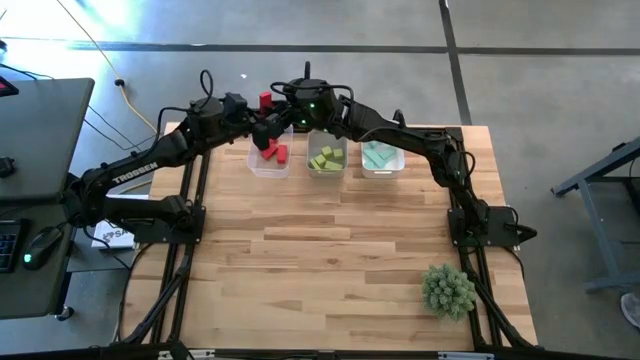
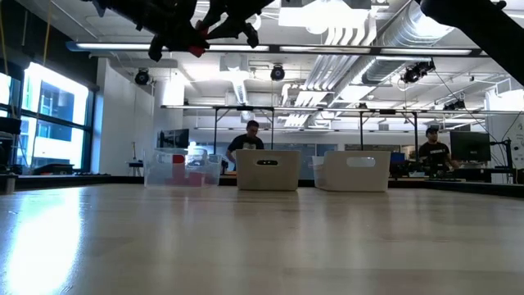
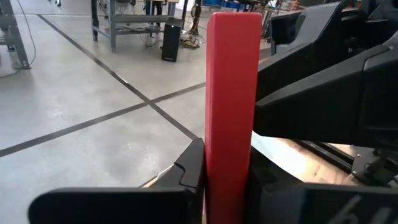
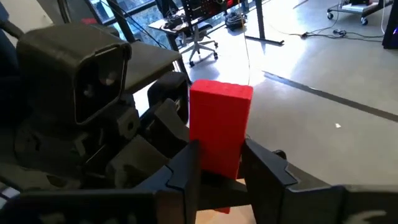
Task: Sort & place blocks by color
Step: Put the red block into the transparent bin
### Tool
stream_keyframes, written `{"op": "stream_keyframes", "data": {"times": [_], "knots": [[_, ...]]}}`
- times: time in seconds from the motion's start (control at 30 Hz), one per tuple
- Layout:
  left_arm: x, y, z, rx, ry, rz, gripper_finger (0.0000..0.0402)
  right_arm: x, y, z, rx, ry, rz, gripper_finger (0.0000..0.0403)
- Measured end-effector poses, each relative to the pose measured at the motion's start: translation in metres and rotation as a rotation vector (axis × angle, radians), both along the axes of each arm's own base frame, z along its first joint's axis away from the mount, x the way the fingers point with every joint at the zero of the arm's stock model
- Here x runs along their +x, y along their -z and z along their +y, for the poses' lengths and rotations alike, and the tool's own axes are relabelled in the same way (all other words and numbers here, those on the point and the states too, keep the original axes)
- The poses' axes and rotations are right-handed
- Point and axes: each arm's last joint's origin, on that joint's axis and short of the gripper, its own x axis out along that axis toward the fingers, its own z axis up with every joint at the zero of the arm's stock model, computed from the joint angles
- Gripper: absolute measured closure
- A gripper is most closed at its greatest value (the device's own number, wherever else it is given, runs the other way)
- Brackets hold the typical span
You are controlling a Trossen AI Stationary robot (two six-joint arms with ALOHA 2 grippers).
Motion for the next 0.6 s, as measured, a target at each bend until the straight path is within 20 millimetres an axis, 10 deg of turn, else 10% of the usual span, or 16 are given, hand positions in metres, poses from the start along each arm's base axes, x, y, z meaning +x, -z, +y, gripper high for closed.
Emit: {"op": "stream_keyframes", "data": {"times": [0.6], "knots": [[-0.009,0.018,0.0,-0.052,-0.168,0.234,0.037,-0.012,0.002,-0.034,-0.086,-0.041,0.07,0.0304]]}}
